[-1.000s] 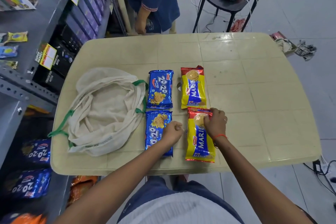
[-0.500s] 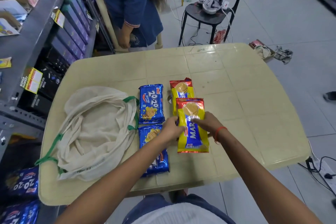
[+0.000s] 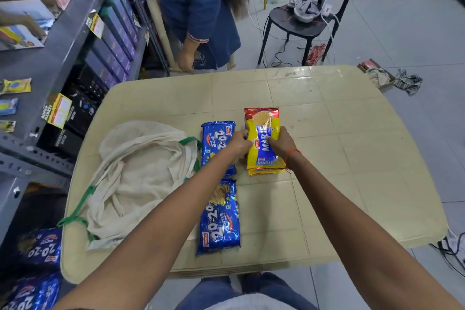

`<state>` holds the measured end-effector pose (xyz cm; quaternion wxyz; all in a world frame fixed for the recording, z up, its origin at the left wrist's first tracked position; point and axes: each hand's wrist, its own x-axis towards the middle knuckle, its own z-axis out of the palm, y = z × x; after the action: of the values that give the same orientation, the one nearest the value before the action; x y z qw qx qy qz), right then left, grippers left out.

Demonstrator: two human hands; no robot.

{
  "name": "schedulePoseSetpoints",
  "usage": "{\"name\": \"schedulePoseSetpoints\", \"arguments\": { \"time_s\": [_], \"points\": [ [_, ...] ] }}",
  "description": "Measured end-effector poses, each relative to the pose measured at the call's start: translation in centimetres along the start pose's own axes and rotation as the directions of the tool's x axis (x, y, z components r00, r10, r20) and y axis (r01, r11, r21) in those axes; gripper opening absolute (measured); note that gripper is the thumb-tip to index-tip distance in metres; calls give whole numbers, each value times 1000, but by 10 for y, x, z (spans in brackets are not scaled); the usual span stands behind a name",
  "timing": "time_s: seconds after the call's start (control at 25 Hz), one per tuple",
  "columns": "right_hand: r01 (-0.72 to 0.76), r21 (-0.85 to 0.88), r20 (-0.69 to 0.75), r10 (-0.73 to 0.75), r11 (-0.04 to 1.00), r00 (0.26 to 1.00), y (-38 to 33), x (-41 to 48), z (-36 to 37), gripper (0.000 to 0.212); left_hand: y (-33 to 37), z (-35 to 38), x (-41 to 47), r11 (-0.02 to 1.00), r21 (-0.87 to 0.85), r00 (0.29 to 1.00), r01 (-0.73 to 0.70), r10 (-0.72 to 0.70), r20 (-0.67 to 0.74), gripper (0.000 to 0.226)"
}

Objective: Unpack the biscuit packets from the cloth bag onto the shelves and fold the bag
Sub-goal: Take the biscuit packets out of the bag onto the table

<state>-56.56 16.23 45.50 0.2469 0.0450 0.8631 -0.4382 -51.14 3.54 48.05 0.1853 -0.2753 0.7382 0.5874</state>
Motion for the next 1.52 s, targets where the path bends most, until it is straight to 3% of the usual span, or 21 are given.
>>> {"name": "schedulePoseSetpoints", "arguments": {
  "time_s": [0.12,0.2,0.28,0.32,0.4,0.48,0.52,0.6,0.68,0.84,0.96,1.08,1.24,1.52],
  "points": [
    [105,-192,-220,-147,976,964,2,-23,7,55,-16,-8,-7,994,-104,998,23,-29,-57,40],
    [345,-280,-354,-430,896,830,1,-53,20,39,-42,-19,-15,995,-86,985,43,-57,-163,39],
    [582,-258,-244,-635,771,733,3,-83,42,24,-72,-29,-28,996,-68,969,50,-65,-237,31],
    [630,-216,-136,-662,746,737,9,-94,54,20,-87,-33,-37,998,-46,956,45,-56,-289,29],
    [540,-175,83,-534,823,841,24,-105,81,19,-118,-37,-55,994,56,900,98,-64,-431,32],
    [275,-303,236,-208,913,949,44,-106,105,39,-153,-34,-71,955,144,853,260,-157,-498,39],
    [151,-361,271,-52,920,961,55,-107,113,49,-167,-29,-76,935,134,855,327,-233,-463,40],
    [28,-361,312,93,932,946,68,-108,123,53,-182,-19,-83,929,38,879,369,-335,-339,34],
    [-8,-331,303,115,943,946,68,-108,126,50,-177,-18,-89,942,-12,898,336,-324,-297,29],
    [58,-310,280,33,949,959,45,-100,119,50,-152,-33,-98,974,-14,914,228,-219,-341,25],
    [166,-293,272,-85,941,959,11,-83,114,63,-115,-55,-90,987,53,905,149,-115,-410,24],
    [189,-298,165,-144,936,976,-30,-61,111,78,-80,-75,-59,1000,11,908,29,-22,-417,25],
    [128,-384,133,-83,914,988,-66,-30,108,83,-52,-86,-16,999,-33,922,5,-18,-388,27],
    [92,-510,214,23,855,977,-58,-17,120,86,-61,-86,6,999,21,960,42,-34,-277,36]
  ]
}}
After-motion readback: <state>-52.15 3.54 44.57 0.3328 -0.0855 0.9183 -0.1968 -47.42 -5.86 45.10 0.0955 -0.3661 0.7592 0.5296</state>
